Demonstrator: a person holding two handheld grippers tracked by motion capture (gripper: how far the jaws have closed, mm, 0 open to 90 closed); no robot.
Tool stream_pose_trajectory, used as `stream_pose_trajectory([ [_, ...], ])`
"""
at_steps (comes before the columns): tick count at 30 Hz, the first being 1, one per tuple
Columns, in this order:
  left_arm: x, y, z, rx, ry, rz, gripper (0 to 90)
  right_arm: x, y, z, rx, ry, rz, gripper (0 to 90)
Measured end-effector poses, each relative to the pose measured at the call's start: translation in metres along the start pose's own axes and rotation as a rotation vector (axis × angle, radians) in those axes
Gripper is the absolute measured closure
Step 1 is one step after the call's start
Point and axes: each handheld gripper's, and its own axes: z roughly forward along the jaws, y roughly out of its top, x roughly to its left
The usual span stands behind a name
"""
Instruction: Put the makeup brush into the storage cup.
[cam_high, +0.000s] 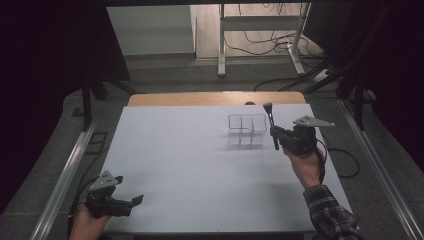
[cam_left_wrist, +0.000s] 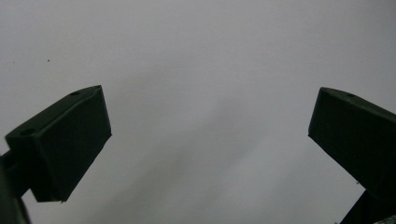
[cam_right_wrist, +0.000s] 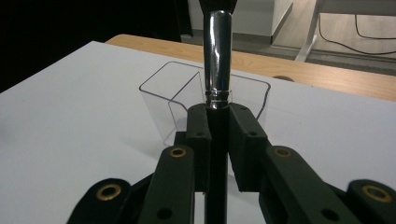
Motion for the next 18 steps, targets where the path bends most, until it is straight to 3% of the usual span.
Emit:
stream_pose_trajectory([
  [18, 0.0, 0.0, 0.001, 0.002, 0.0, 0.009, 0.0, -0.004, 0.011, 0.017, -0.041, -0.01, 0.021, 78.7],
])
